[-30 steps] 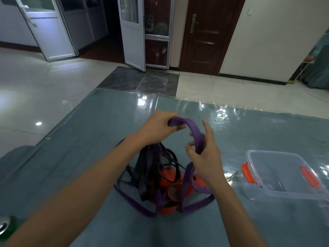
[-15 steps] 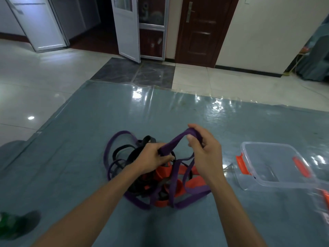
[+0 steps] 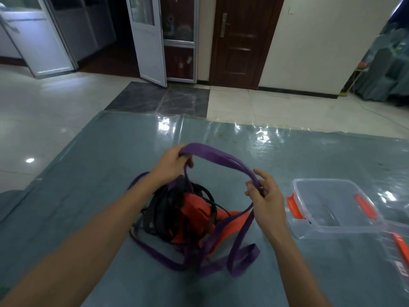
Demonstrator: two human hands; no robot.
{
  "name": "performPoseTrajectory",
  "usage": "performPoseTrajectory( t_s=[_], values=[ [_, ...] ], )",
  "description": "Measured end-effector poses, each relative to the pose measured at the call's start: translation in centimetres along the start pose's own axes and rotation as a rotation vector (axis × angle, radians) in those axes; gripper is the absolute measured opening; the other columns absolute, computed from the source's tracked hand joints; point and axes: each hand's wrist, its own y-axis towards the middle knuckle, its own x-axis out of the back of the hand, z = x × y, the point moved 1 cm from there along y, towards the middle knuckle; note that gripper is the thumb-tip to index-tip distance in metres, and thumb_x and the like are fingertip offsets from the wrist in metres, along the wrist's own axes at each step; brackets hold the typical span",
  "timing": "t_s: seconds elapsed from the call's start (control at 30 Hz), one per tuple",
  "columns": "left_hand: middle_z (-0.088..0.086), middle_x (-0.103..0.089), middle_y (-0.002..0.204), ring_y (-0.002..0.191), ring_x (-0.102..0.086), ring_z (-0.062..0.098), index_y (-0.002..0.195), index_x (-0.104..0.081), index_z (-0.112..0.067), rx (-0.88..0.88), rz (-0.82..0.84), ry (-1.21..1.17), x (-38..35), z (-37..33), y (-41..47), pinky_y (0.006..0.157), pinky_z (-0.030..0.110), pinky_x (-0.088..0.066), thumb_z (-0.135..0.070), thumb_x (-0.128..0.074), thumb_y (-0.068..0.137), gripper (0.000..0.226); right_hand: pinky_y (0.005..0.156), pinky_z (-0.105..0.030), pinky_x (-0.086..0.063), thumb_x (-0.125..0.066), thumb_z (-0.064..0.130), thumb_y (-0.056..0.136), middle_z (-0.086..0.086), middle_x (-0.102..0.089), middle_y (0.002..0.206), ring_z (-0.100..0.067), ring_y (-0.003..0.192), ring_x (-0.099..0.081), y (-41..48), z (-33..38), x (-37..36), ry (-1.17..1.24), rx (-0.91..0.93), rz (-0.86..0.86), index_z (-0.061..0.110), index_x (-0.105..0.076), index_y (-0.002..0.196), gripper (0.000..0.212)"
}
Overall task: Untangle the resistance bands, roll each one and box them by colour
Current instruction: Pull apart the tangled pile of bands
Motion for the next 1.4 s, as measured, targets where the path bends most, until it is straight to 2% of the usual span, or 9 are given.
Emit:
performPoseTrajectory(
  t_s=[0.07, 0.23, 0.37, 0.47, 0.7, 0.93, 1.17, 1.3, 1.4],
  values=[
    [-0.002, -0.07, 0.071, 0.071, -0.07, 0.018, 0.09, -0.068, -0.016, -0.071, -0.049, -0.035, 1.7, -3.3, 1.3, 0.071, 0.032, -0.054, 0.004, -0.046, 0.098, 0.03, 0.07, -0.024, -0.056, -0.063, 0.009, 0.096, 0.002, -0.069, 0.097, -0.018, 0.088, -0.069, 0.1, -0.7, -0.5, -0.046, -0.044, 0.069, 0.035, -0.055, 0.129, 0.042],
    [-0.019, -0.057, 0.062, 0.057, -0.052, 0.0, 0.072, -0.058, -0.044, -0.23, -0.025, -0.032, 2.3, -9.0, 0.6, 0.056, 0.012, -0.04, -0.003, -0.047, 0.096, 0.048, 0.068, -0.018, -0.054, -0.064, 0.006, 0.094, 0.002, -0.068, 0.103, -0.003, 0.084, -0.067, 0.7, 0.0, -2.0, -0.092, 0.01, 0.149, 0.035, -0.05, 0.138, 0.054],
    [-0.025, -0.056, 0.06, 0.059, -0.05, -0.007, 0.07, -0.054, -0.034, -0.198, 0.084, 0.029, 0.1, -8.0, -0.6, 0.058, 0.011, -0.036, 0.002, -0.057, 0.095, 0.043, 0.081, -0.015, -0.052, -0.07, 0.009, 0.089, 0.015, -0.064, 0.115, 0.004, 0.099, -0.063, 0.9, 1.0, -3.2, -0.117, 0.065, 0.196, 0.036, -0.035, 0.15, 0.075],
    [-0.01, -0.054, 0.065, 0.062, -0.047, 0.007, 0.074, -0.058, -0.017, -0.167, 0.162, 0.091, -1.6, -6.4, -2.0, 0.063, 0.029, -0.037, 0.004, -0.058, 0.092, 0.027, 0.086, -0.005, -0.045, -0.079, 0.019, 0.083, 0.029, -0.057, 0.12, 0.011, 0.109, -0.057, 0.7, 1.2, -4.7, -0.146, 0.111, 0.308, 0.039, -0.028, 0.153, 0.089],
    [0.005, -0.069, 0.078, 0.078, -0.065, 0.025, 0.086, -0.068, -0.011, -0.145, 0.176, 0.091, -2.9, -2.9, -4.1, 0.071, 0.041, -0.05, 0.001, -0.067, 0.081, 0.014, 0.063, -0.018, -0.037, -0.069, 0.01, 0.087, 0.016, -0.054, 0.066, 0.003, 0.063, -0.053, 0.0, 0.0, -5.8, -0.333, 0.177, 0.214, 0.027, -0.062, 0.095, 0.021],
    [-0.008, -0.058, 0.086, 0.079, -0.054, 0.011, 0.094, -0.052, -0.038, -0.182, 0.269, 0.263, -6.0, 3.6, -6.5, 0.07, 0.034, -0.046, -0.044, -0.073, 0.087, 0.023, 0.069, -0.01, -0.044, -0.06, -0.003, 0.087, 0.014, -0.065, 0.079, 0.0, 0.074, -0.061, -0.2, -0.6, -3.9, -0.151, 0.118, 0.139, 0.025, -0.065, 0.091, 0.029],
    [-0.007, -0.059, 0.086, 0.08, -0.055, 0.01, 0.103, -0.063, -0.033, -0.119, 0.374, 0.347, -7.9, 6.5, -6.5, 0.073, 0.039, -0.048, -0.054, -0.059, 0.096, 0.022, 0.069, -0.02, -0.051, -0.059, -0.006, 0.086, 0.012, -0.066, 0.078, -0.009, 0.073, -0.061, -0.3, -1.8, -1.6, -0.048, 0.049, 0.065, 0.027, -0.067, 0.092, 0.035],
    [-0.009, -0.059, 0.083, 0.076, -0.053, 0.007, 0.092, -0.058, -0.033, -0.141, 0.338, 0.349, -7.4, 6.1, -5.7, 0.067, 0.034, -0.041, -0.052, -0.056, 0.097, 0.02, 0.072, -0.016, -0.048, -0.069, -0.002, 0.084, 0.01, -0.07, 0.09, -0.015, 0.081, -0.065, -0.1, -5.5, 0.4, -0.305, -0.052, 0.147, 0.029, -0.064, 0.108, 0.039],
    [-0.008, -0.066, 0.103, 0.094, -0.061, 0.011, 0.11, -0.062, -0.028, -0.234, 0.349, 0.371, -7.1, 4.9, -5.1, 0.076, 0.032, -0.046, -0.042, -0.059, 0.098, 0.018, 0.091, -0.028, -0.05, -0.079, 0.008, 0.078, -0.001, -0.065, 0.123, -0.016, 0.105, -0.063, -0.4, -7.8, 0.0, -0.477, -0.117, 0.313, 0.021, -0.047, 0.144, 0.075]
  ],
)
